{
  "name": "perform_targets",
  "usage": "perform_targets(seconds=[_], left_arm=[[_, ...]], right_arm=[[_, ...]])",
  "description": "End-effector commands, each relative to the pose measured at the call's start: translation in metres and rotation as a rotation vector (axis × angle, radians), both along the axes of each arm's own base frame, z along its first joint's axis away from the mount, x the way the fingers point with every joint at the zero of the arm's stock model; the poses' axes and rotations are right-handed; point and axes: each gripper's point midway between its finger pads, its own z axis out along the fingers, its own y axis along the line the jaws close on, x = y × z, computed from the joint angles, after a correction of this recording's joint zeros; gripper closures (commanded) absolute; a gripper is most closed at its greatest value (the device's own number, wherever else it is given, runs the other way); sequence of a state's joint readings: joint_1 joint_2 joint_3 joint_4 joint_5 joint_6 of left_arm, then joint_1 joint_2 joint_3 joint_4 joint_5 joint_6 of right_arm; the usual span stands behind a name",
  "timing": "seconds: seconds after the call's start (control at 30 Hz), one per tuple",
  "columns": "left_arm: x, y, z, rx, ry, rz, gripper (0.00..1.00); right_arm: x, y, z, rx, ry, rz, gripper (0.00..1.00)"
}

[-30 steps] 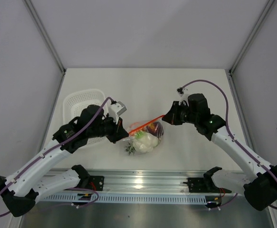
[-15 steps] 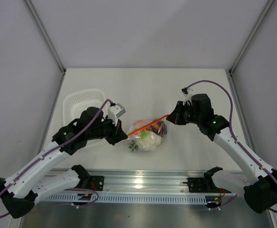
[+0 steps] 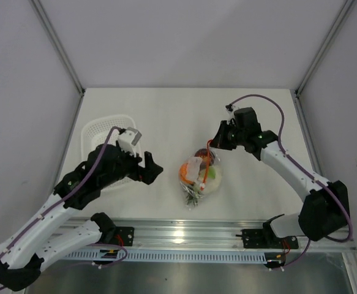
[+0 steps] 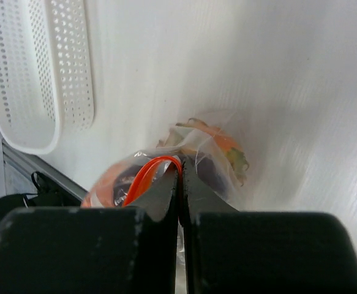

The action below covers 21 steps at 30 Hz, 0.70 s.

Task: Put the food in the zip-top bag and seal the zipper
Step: Zip the zipper food storage bag at the center of the board, then place the zipper food storage bag at the center of the board.

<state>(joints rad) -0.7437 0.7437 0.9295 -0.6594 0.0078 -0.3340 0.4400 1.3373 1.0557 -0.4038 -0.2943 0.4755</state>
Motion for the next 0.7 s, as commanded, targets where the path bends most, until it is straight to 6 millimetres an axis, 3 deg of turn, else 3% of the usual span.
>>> perform_targets(seconds=[0.0, 0.17, 0.33, 0.5, 0.67], left_arm=[[0.01, 0.016, 0.035, -0.1, -0.115, 0.125, 0.0], [-0.001, 0.015, 0.047, -0.136, -0.136, 0.077, 0.0], [-0.005, 0.01, 0.037, -0.13, -0.11, 0.042, 0.01], [-0.007, -0.01, 0.029, -0.166, -0.086, -0.035, 0.01], [-0.003, -0.023, 0.025, -0.186, -0.056, -0.064, 0.01]], right_arm=[[0.041, 0.007, 0.007, 0.0, 0.029, -0.077, 1.0], [0.071, 0.018, -0.001, 0.012, 0.053, -0.089, 1.0], [0.078, 0.009, -0.008, -0.02, 0.035, -0.121, 1.0], [0.082, -0.045, -0.02, -0.213, 0.003, -0.256, 1.0], [0.072, -0.095, -0.048, -0.385, 0.041, -0.347, 0.9]])
